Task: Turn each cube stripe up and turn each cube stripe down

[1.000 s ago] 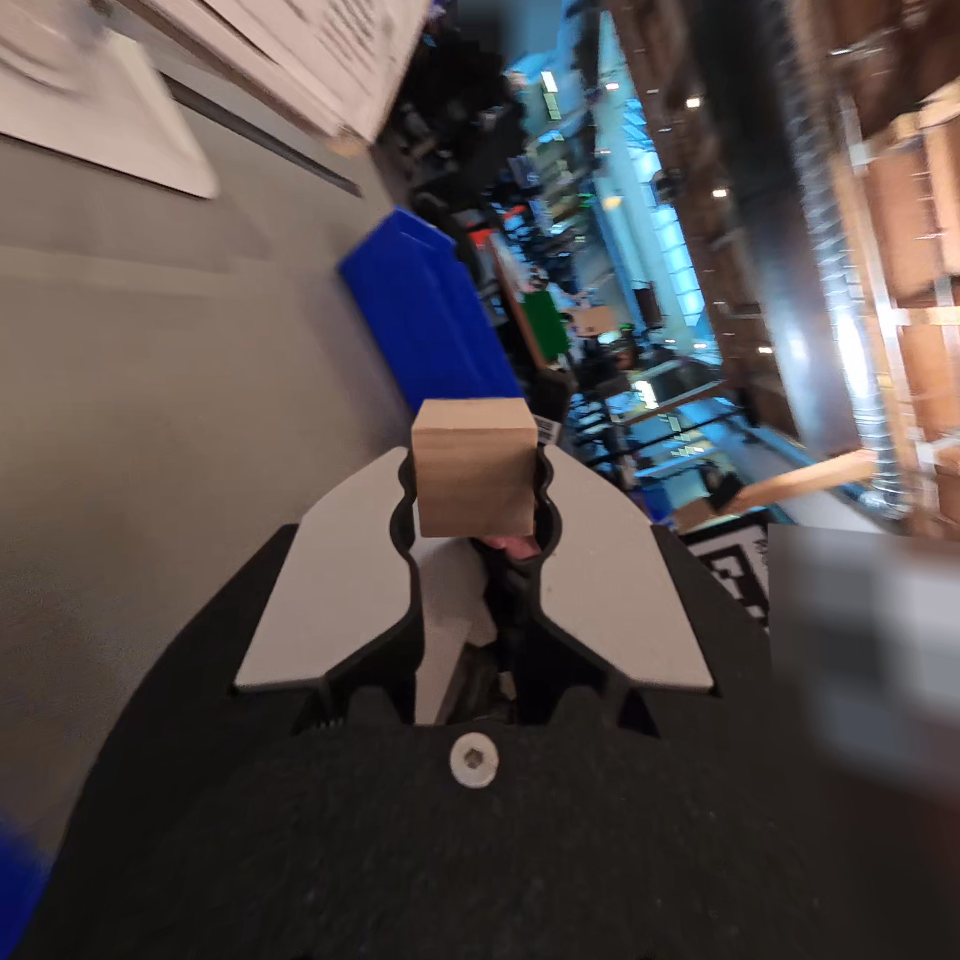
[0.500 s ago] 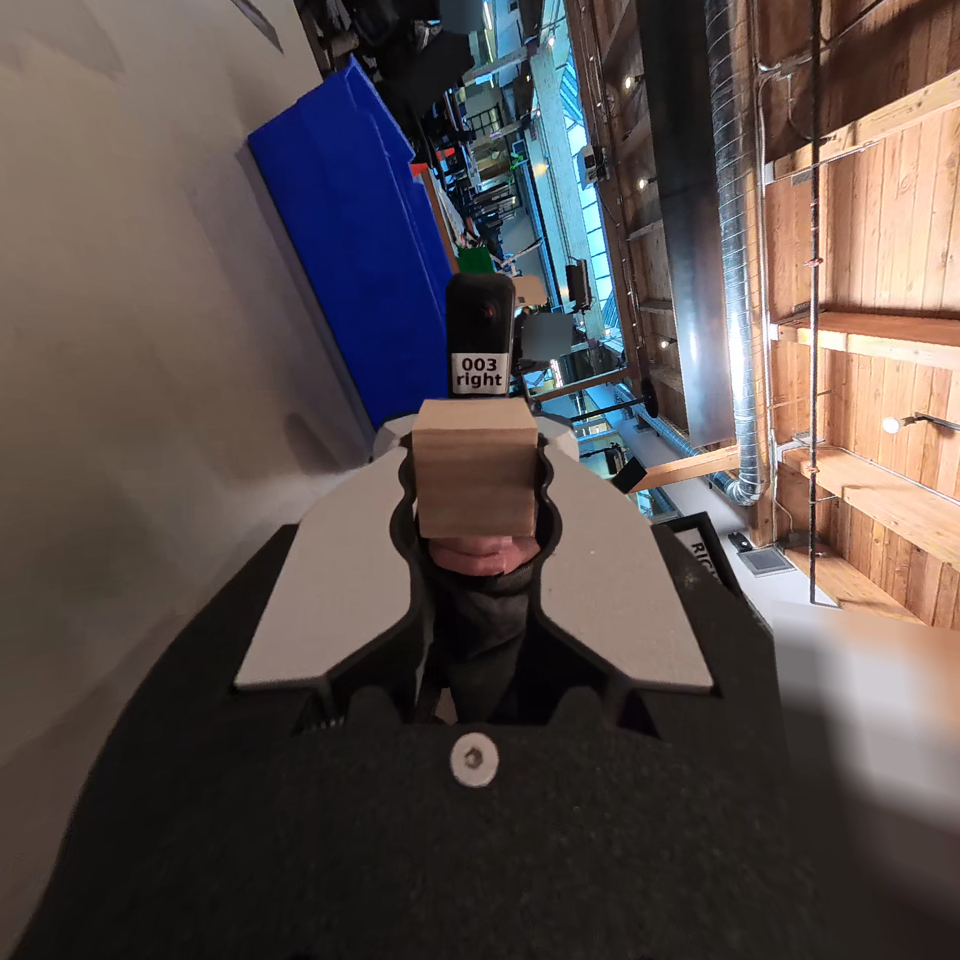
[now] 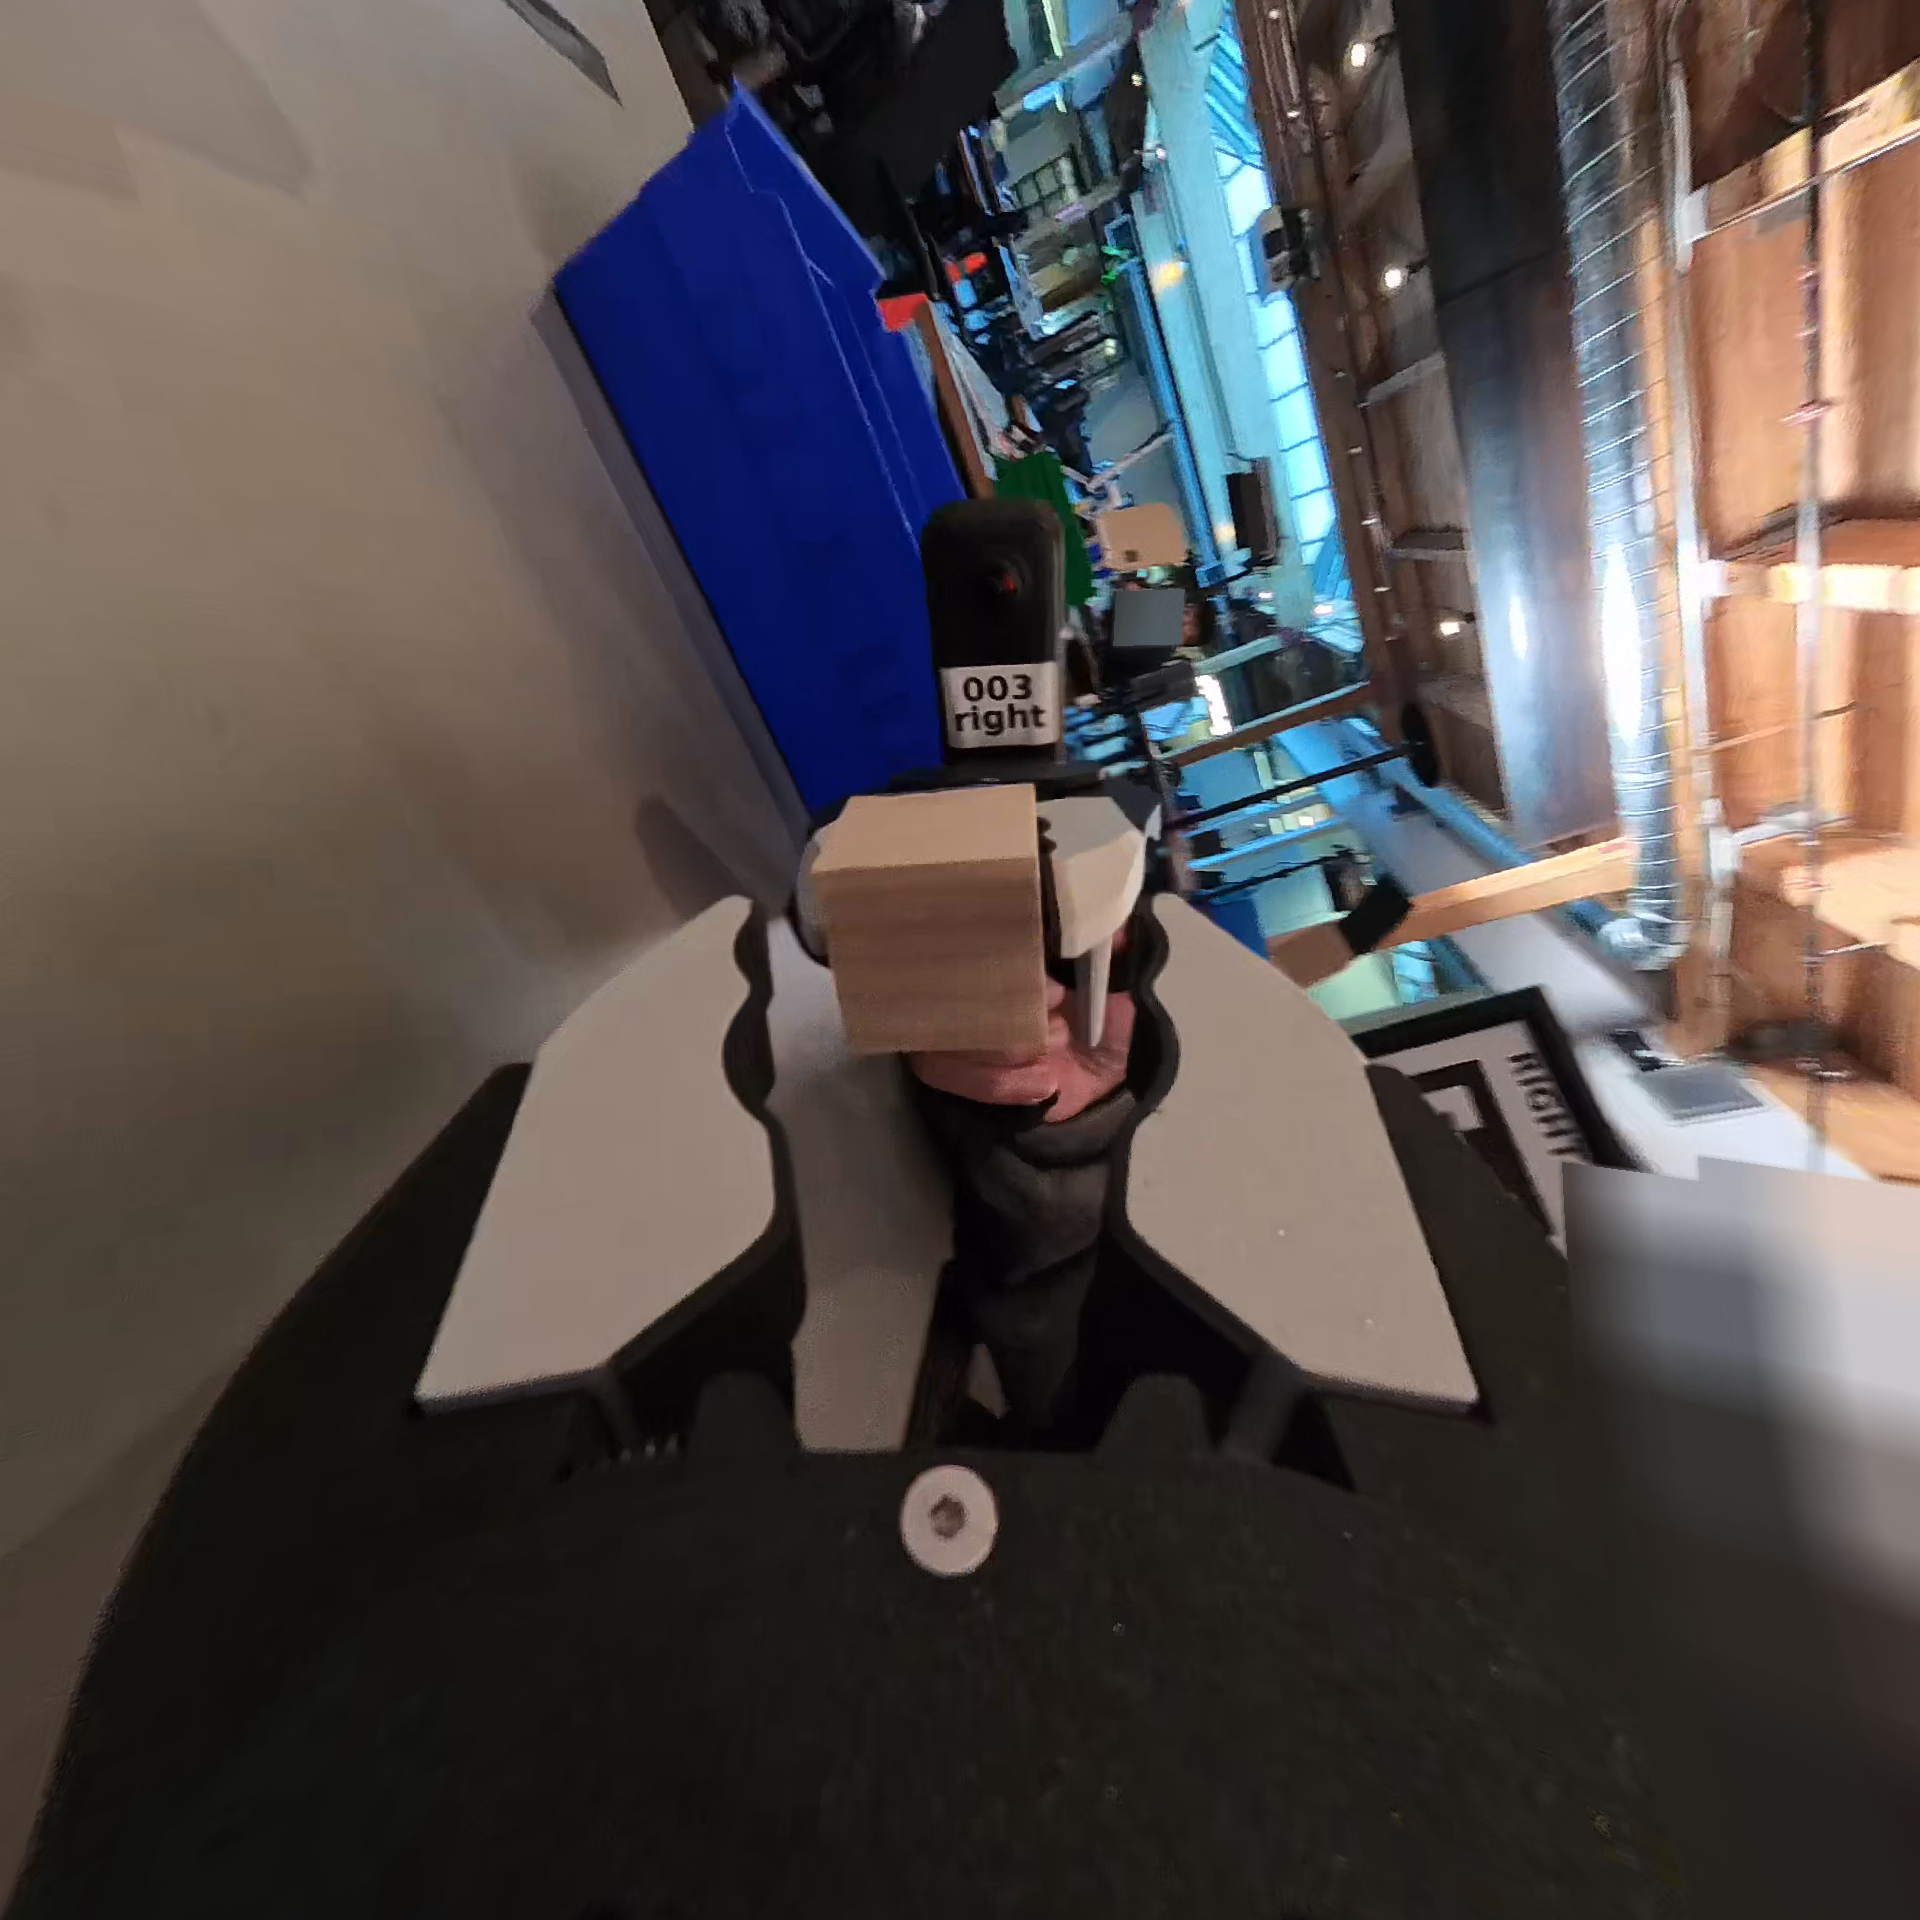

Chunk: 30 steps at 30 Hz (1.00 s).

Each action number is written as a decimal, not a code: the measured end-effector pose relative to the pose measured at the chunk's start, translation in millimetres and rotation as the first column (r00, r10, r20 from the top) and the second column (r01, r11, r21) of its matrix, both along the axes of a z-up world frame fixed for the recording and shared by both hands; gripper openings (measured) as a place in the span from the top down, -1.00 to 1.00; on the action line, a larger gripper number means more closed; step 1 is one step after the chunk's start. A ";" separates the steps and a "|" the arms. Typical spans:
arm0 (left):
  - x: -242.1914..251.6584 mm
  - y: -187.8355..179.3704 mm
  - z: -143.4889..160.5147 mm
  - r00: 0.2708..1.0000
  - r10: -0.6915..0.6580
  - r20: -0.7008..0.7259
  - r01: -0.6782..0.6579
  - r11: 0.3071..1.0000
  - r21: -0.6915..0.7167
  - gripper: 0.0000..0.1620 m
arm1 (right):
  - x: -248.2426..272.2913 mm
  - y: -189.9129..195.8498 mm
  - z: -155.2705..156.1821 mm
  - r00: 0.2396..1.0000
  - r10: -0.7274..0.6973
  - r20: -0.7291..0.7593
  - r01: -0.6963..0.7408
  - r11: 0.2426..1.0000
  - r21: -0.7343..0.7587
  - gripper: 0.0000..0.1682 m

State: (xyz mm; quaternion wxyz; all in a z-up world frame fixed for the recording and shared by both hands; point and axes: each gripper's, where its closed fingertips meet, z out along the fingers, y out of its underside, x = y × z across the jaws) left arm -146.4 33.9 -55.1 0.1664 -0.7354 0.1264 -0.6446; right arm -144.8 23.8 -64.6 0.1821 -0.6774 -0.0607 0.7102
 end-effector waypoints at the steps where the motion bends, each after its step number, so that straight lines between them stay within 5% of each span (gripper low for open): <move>1: -6.6 -0.3 -2.1 0.999 0.021 -0.049 -0.019 0.999 0.044 0.16 | 1.4 -0.5 -0.2 1.000 -0.001 0.007 0.001 1.000 0.006 0.48; 5: -39.0 -9.2 -28.3 0.939 0.179 -0.293 -0.102 0.960 0.259 0.06 | 11.7 2.1 1.5 0.999 -0.034 0.037 0.033 0.999 0.038 0.47; 10: -81.0 -21.4 -63.7 0.744 0.464 -0.481 -0.157 0.820 0.550 0.12 | 27.2 8.9 8.1 0.992 -0.101 0.081 0.093 0.991 0.094 0.48; 13: -88.1 -28.8 -75.9 0.664 0.497 -0.558 -0.083 0.791 0.606 0.15 | 35.4 11.3 11.1 0.980 -0.145 0.135 0.125 0.981 0.146 0.48; 18: -72.9 -38.5 -76.9 0.672 0.472 -0.570 -0.004 0.773 0.634 0.15 | 74.9 18.9 38.1 0.899 -0.300 0.320 0.187 0.922 0.339 0.47; 20: -68.9 -42.3 -78.3 0.669 0.467 -0.578 0.022 0.765 0.644 0.15 | 116.6 29.0 57.4 0.780 -0.434 0.451 0.229 0.869 0.439 0.47; 24: -62.5 -48.7 -83.7 0.677 0.427 -0.599 0.055 0.783 0.620 0.16 | 233.3 54.1 68.6 0.335 -0.613 0.716 0.330 0.788 0.521 0.47; 27: -58.6 -53.4 -88.5 0.698 0.385 -0.605 0.059 0.810 0.583 0.16 | 296.5 71.2 46.6 0.124 -0.519 0.846 0.369 0.816 0.446 0.47; 30: -55.8 -56.6 -89.9 0.704 0.361 -0.611 0.076 0.818 0.570 0.16 | 335.7 87.0 4.4 0.014 -0.356 0.934 0.371 0.869 0.326 0.47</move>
